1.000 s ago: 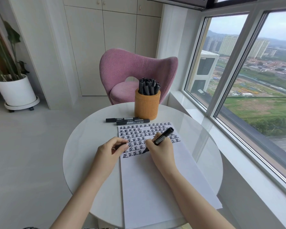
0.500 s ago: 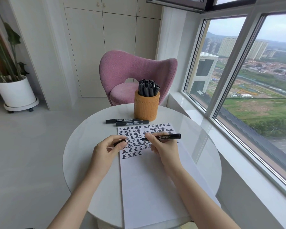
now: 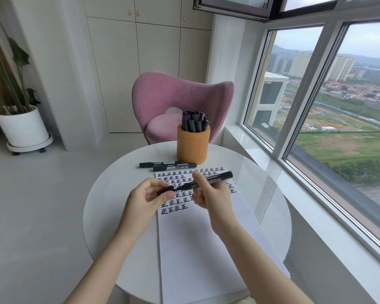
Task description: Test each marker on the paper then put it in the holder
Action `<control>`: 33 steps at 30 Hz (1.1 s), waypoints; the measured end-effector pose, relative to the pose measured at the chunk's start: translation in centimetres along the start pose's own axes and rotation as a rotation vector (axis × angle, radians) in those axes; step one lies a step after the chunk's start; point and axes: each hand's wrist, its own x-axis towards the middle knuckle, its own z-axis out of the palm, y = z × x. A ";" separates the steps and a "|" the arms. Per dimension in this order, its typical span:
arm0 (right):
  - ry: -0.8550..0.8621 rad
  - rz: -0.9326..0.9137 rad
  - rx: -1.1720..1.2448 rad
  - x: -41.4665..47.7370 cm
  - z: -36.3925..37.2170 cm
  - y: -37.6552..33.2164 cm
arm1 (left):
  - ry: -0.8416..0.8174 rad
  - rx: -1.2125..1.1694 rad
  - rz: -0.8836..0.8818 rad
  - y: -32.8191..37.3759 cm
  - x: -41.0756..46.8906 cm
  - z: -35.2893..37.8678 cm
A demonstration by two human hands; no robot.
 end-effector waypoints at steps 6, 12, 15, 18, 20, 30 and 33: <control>-0.058 -0.054 -0.044 -0.4 0.1 -0.1 | -0.033 -0.021 -0.007 0.4 -0.5 1.1; -0.140 -0.085 -0.051 -0.3 0.3 -0.2 | -0.012 -0.041 0.015 0.7 -1.1 1.4; -0.180 -0.091 -0.046 -0.2 0.4 -0.6 | 0.003 -0.032 0.034 1.1 -1.2 1.5; -0.213 -0.111 -0.089 0.1 0.4 -1.2 | 0.003 -0.040 0.032 1.2 -0.9 1.6; -0.222 -0.120 -0.125 0.3 0.5 -1.5 | 0.007 -0.044 0.015 1.1 -0.8 1.7; -0.220 -0.142 -0.183 1.1 0.1 -2.9 | -0.024 0.050 0.052 2.8 1.1 2.6; -0.147 -0.113 -0.214 2.7 -0.4 -3.3 | -0.068 0.152 0.041 2.4 1.9 2.6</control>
